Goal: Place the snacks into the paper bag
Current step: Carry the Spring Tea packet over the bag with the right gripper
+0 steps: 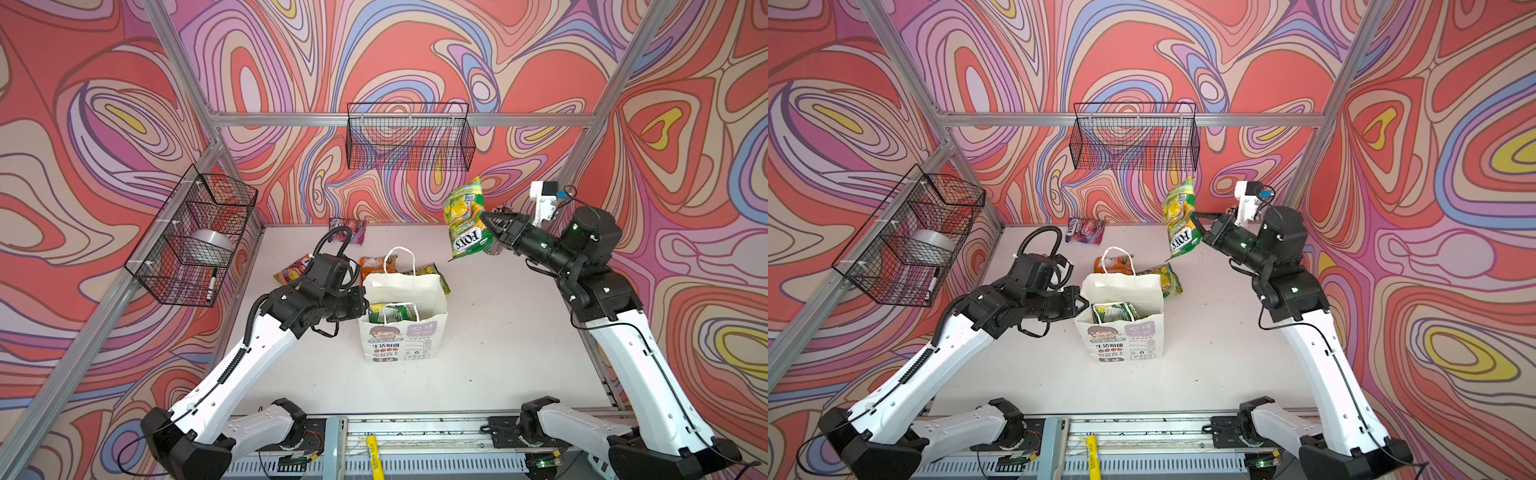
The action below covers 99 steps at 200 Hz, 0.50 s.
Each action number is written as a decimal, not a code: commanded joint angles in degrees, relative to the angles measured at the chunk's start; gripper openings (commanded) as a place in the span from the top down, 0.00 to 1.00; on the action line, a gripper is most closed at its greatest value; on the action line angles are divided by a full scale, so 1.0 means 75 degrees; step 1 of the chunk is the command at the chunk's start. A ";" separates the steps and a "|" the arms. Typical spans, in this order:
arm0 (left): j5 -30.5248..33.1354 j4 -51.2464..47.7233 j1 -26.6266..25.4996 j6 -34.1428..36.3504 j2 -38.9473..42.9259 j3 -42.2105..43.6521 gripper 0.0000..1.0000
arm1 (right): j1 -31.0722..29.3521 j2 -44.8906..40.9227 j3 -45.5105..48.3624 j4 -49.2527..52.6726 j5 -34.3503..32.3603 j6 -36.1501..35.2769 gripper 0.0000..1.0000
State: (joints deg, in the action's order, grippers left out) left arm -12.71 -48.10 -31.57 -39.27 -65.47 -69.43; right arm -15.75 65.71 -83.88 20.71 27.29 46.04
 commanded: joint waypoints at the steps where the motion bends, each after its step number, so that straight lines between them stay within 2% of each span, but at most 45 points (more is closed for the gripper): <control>1: 0.0368 -0.0333 -0.0033 -0.0097 0.0024 -0.0281 1.00 | -0.0513 0.0133 -0.0517 -0.0632 0.0200 -0.0104 1.00; 56: 0.0240 -0.0508 -0.0033 -0.0135 -0.0046 -0.0642 1.00 | -0.1359 0.0476 -0.1143 -0.1155 0.1067 -0.0205 1.00; 99: 0.0265 -0.0659 -0.0033 -0.0030 -0.0318 -0.0995 1.00 | -0.2050 0.0750 -0.1253 -0.0885 0.1533 -0.0701 1.00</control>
State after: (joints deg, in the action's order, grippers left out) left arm -11.49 -52.62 -31.57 -39.66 -66.92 -74.02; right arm -28.03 70.11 -91.59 14.76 35.81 44.36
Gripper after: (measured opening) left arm 0.048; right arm 0.047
